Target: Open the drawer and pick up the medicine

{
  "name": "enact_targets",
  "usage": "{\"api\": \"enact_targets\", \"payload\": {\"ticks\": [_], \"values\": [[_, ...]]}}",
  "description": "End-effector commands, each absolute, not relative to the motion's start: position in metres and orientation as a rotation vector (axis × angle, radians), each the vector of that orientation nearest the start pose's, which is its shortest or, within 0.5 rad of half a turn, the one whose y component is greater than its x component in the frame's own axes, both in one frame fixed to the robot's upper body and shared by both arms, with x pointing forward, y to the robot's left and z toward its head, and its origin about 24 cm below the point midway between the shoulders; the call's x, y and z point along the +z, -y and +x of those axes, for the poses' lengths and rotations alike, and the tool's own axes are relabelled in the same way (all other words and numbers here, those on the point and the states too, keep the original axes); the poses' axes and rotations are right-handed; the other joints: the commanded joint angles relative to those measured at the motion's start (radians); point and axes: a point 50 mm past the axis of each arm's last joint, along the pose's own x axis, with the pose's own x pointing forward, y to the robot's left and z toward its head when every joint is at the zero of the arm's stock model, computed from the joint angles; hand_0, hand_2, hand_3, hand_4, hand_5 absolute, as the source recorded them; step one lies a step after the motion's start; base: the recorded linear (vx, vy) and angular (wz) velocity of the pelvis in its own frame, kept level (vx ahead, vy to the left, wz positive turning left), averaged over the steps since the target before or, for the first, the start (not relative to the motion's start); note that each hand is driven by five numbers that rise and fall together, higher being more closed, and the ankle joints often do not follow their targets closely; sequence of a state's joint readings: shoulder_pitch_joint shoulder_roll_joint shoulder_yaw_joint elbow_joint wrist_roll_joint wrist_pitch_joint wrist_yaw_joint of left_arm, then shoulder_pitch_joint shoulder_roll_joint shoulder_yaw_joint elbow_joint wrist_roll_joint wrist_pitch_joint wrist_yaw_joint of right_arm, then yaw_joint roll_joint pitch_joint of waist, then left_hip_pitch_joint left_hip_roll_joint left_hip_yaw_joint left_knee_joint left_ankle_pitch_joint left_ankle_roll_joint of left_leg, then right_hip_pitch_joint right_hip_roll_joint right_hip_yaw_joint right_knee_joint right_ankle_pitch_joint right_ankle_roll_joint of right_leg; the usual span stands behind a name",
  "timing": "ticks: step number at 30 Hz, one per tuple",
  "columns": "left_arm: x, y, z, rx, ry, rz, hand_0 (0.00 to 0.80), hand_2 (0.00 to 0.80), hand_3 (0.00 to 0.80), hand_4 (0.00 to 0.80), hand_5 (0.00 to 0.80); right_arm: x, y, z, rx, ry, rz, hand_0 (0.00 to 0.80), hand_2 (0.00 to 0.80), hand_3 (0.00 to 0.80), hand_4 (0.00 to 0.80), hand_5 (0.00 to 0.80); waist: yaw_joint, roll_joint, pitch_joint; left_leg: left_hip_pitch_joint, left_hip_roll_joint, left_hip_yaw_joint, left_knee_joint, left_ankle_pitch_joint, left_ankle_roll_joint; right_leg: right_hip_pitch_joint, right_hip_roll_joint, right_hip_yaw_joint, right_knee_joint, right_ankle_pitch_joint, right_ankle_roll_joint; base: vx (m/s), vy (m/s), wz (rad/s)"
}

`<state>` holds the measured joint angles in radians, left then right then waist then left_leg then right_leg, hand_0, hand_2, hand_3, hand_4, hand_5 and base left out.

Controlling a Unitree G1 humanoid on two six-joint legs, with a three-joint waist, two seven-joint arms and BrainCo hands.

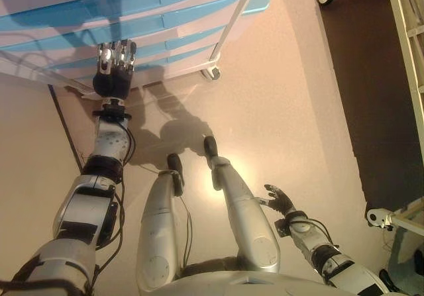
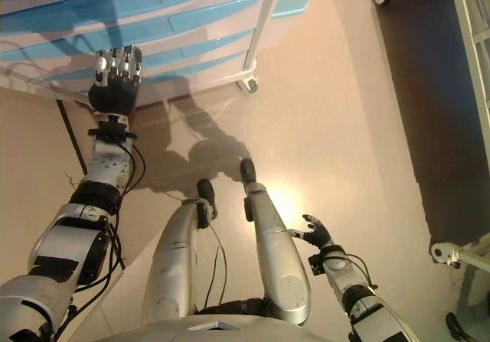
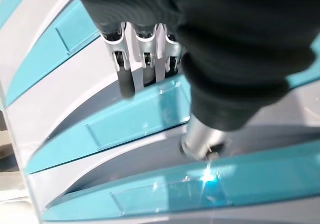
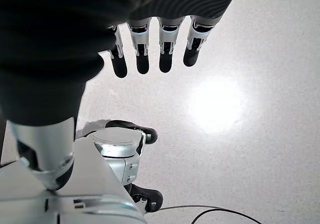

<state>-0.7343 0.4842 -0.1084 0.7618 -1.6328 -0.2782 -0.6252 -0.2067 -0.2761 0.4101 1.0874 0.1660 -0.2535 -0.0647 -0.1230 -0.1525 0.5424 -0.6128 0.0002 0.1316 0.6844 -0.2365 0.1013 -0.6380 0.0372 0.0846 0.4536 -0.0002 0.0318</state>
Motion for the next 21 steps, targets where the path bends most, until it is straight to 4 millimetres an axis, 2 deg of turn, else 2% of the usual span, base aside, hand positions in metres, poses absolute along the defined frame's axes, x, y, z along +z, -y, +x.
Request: {"api": "enact_targets", "payload": {"ticks": [1, 10, 17, 20, 21], "values": [[0.265, -0.239, 0.351, -0.634, 1.04, -0.826, 0.8, 0.8, 0.8, 0.8, 0.8, -0.119, 0.202, 0.189, 0.138, -0.706, -0.379, 0.0, 0.0, 0.0, 0.0, 0.0, 0.031, 0.029, -0.031, 0.054, -0.083, -0.041, -0.171, 0.063, 0.009, 0.092, 0.061, -0.032, -0.039, -0.024, -0.056, -0.002, -0.002, 0.03], [0.26, -0.24, 0.345, -0.603, 1.058, -0.785, 0.8, 0.8, 0.8, 0.8, 0.8, -0.117, 0.204, 0.19, 0.146, -0.696, -0.414, 0.0, 0.0, 0.0, 0.0, 0.0, 0.052, 0.053, -0.026, 0.088, -0.089, -0.063, -0.223, 0.096, 0.0, 0.122, 0.062, -0.036, -0.019, -0.06, -0.067, -0.006, 0.003, 0.01], [0.241, -0.25, 0.337, -0.532, 1.049, -0.771, 0.8, 0.8, 0.8, 0.8, 0.8, -0.113, 0.208, 0.192, 0.145, -0.677, -0.453, 0.0, 0.0, 0.0, 0.0, 0.0, 0.086, 0.079, -0.038, 0.133, -0.088, -0.094, -0.296, 0.147, -0.022, 0.161, 0.053, -0.066, 0.001, -0.106, -0.078, -0.061, -0.001, 0.17], [0.224, -0.252, 0.332, -0.524, 1.016, -0.78, 0.8, 0.8, 0.8, 0.8, 0.8, -0.114, 0.214, 0.19, 0.131, -0.689, -0.467, 0.0, 0.0, 0.0, 0.0, 0.0, 0.111, 0.1, -0.054, 0.167, -0.091, -0.119, -0.317, 0.157, -0.041, 0.2, 0.036, -0.097, 0.022, -0.152, -0.088, -0.052, -0.042, 0.24], [0.223, -0.252, 0.332, -0.523, 1.015, -0.781, 0.8, 0.8, 0.8, 0.8, 0.8, -0.114, 0.214, 0.19, 0.13, -0.69, -0.468, 0.0, 0.0, 0.0, 0.0, 0.0, 0.111, 0.102, -0.058, 0.166, -0.091, -0.122, -0.324, 0.166, -0.043, 0.199, 0.036, -0.099, 0.016, -0.144, -0.089, -0.046, -0.048, 0.32]]}}
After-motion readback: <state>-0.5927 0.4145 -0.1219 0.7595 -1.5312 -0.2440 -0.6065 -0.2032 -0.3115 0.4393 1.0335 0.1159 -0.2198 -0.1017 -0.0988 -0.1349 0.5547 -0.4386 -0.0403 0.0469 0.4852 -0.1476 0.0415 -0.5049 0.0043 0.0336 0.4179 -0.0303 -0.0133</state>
